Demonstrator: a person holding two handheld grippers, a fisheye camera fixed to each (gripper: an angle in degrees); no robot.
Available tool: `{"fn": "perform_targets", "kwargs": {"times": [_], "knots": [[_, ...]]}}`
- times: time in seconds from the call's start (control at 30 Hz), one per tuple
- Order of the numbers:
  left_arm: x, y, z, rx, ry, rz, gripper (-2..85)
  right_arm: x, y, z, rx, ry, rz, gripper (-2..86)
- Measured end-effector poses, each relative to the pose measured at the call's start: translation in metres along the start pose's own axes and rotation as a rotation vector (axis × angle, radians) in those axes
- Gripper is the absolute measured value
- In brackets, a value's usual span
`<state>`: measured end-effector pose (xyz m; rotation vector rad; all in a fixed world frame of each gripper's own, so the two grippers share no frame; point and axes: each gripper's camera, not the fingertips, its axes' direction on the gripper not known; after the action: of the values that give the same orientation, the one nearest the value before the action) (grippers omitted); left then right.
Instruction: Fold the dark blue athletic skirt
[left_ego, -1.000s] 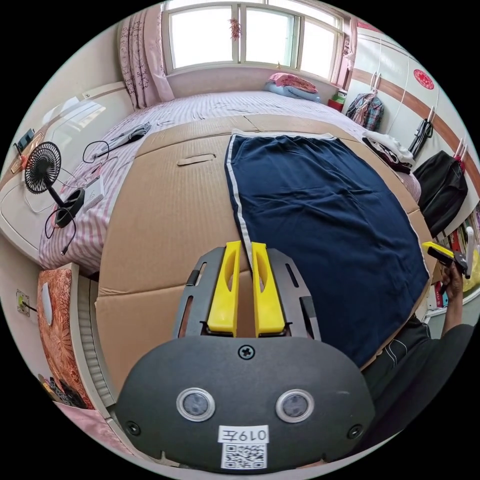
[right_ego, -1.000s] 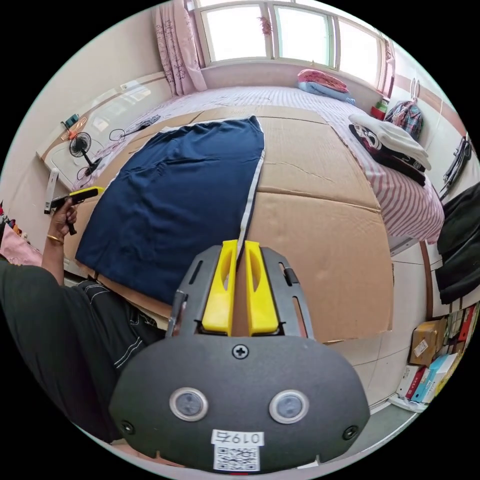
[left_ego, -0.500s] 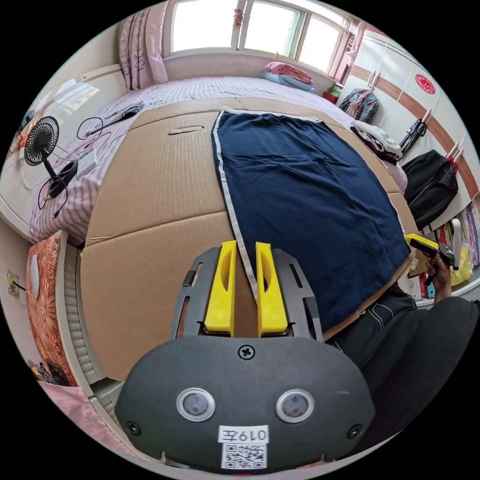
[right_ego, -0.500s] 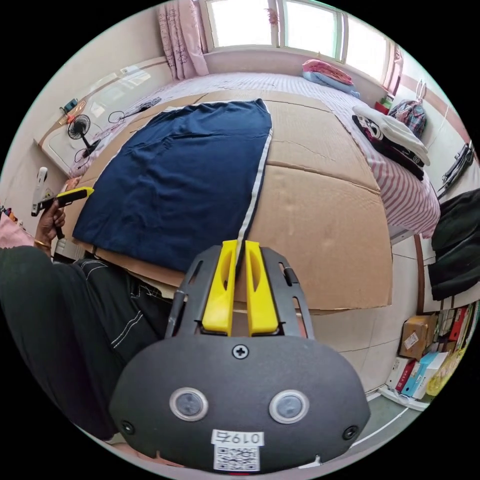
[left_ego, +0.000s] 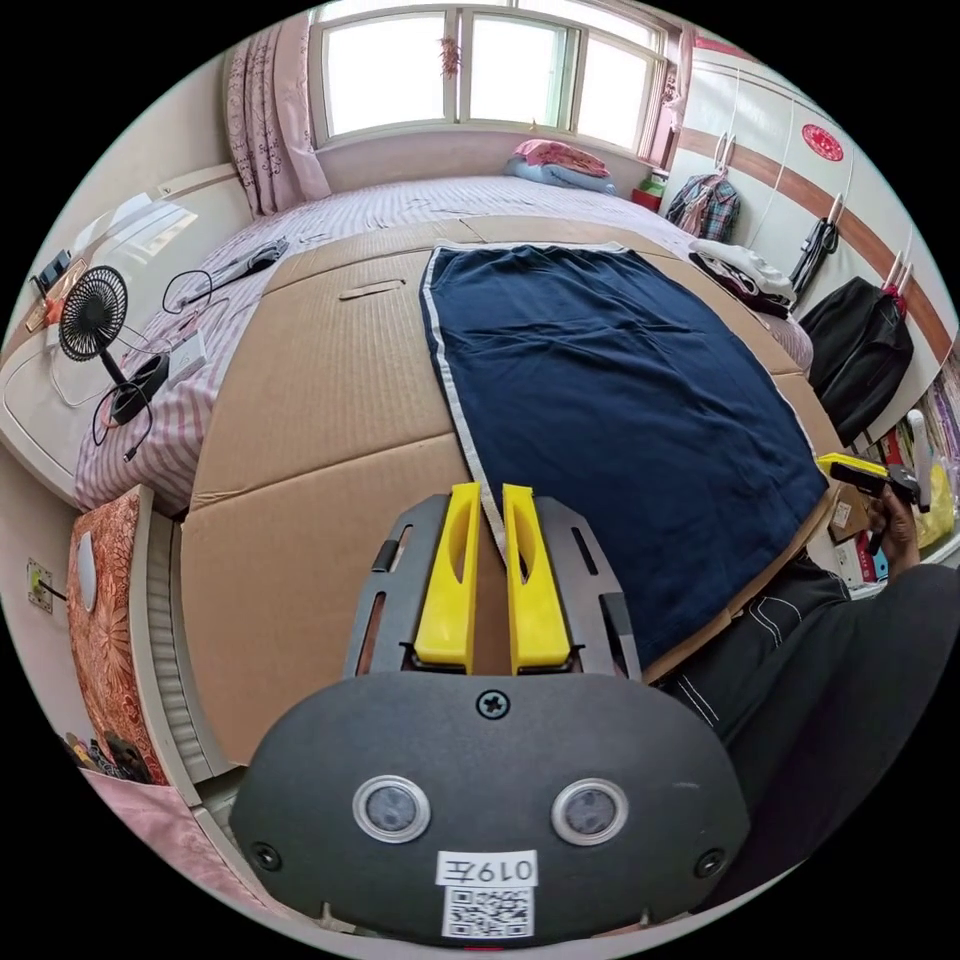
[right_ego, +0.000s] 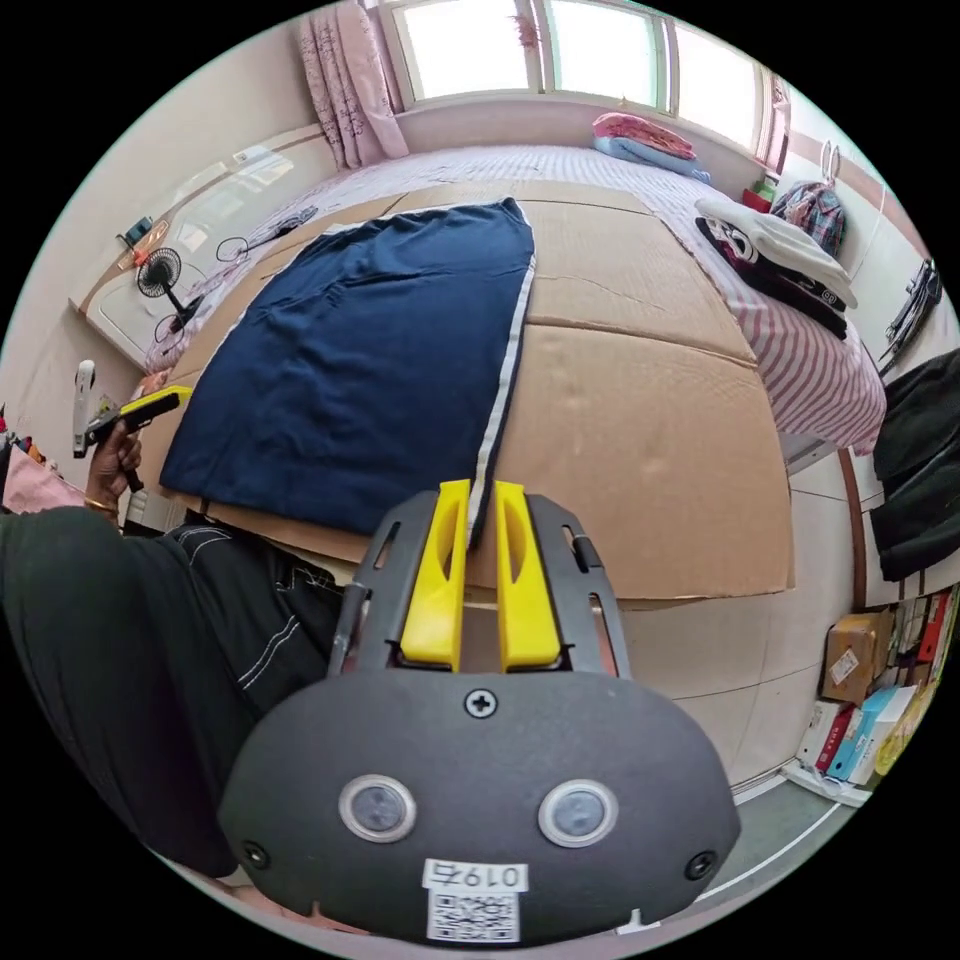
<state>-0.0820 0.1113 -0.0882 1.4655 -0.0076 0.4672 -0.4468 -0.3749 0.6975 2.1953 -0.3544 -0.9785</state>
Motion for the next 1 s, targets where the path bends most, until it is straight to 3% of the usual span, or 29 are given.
{"fn": "perform_targets", "kwargs": {"times": [0.17, 0.33, 0.8, 1.0], "knots": [[0.012, 0.004, 0.011, -0.037, 0.024, 0.016, 0.8, -0.023, 0.006, 0.015, -0.014, 0.061, -0.030, 3.3], [0.033, 0.005, 0.019, -0.038, -0.070, 0.105, 0.8, -0.041, 0.009, 0.026, -0.045, 0.076, -0.056, -0.5], [0.044, 0.006, 0.045, -0.095, -0.100, 0.206, 0.8, -0.090, 0.036, 0.067, -0.088, 0.102, -0.109, 0.0], [-0.003, 0.004, 0.043, -0.016, 0.049, 0.079, 1.1, -0.091, 0.019, 0.073, -0.133, 0.149, -0.194, 4.4]]}}
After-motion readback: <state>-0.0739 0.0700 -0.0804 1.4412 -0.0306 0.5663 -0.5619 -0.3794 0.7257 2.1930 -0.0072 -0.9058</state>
